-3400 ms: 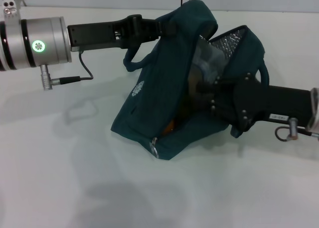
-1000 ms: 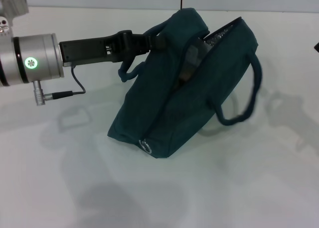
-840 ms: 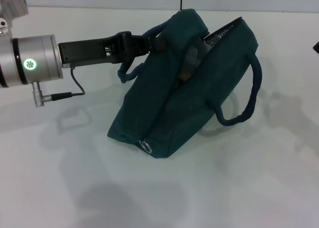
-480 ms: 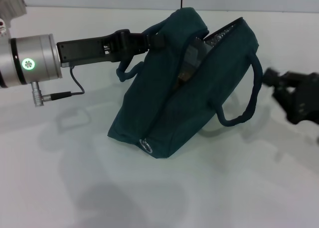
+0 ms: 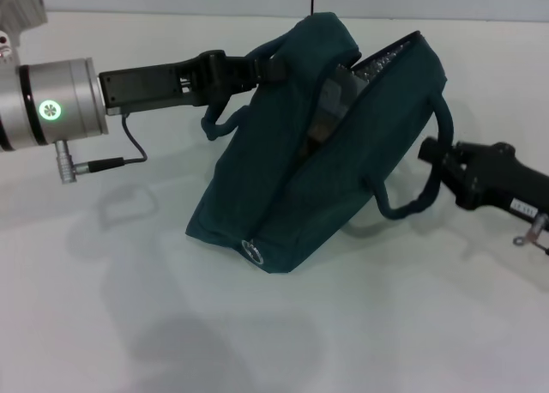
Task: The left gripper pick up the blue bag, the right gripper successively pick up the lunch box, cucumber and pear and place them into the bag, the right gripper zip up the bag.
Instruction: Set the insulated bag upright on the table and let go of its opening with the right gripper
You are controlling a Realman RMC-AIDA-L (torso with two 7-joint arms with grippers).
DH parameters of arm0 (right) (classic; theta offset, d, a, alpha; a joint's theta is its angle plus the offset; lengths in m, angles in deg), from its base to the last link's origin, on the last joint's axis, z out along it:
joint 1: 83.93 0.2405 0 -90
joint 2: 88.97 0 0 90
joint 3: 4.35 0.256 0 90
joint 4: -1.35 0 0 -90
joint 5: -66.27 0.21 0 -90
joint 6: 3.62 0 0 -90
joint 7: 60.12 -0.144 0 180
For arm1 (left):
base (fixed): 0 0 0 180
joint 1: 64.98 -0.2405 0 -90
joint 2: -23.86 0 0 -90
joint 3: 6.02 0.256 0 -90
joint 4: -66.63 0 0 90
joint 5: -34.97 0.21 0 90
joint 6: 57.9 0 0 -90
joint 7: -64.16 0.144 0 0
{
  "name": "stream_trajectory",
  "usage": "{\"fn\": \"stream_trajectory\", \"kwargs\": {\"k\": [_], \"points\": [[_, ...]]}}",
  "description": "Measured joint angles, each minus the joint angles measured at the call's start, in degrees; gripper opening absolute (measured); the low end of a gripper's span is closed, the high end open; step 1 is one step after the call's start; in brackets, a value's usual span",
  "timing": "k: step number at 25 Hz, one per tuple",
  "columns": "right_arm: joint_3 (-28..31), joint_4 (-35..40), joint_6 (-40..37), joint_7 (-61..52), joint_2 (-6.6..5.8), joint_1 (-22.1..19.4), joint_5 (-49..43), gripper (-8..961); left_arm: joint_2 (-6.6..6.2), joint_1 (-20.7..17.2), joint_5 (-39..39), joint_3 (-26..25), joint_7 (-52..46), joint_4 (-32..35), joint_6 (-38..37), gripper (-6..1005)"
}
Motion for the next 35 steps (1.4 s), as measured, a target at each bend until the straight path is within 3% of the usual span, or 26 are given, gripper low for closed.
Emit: {"fn": "stream_trajectory", "kwargs": {"k": [10, 19, 27, 35], "points": [[-0.11, 0.02, 4.22, 1.2, 0.01, 0.05, 14.25, 16, 0.03, 0.02, -0.76, 0.0, 0.25, -1.85, -2.29, 62], [-0.15, -0.62, -4.12, 10.86, 0.01, -1.74, 22.01, 16, -0.07, -2.41, -0.85, 0.0, 0.31, -3.1, -3.54, 62], [0.06, -0.35, -14.67, 16.73, -0.11, -2.74, 23.44, 17, -0.18, -3.14, -0.84, 0.0, 1.77, -6.66, -4.58, 62], [-6.04, -0.56, -10.29, 14.71, -0.34, -2.15, 23.05, 24, -0.24, -3.23, -0.7, -0.22, 3.89, -9.22, -4.67, 62]]}}
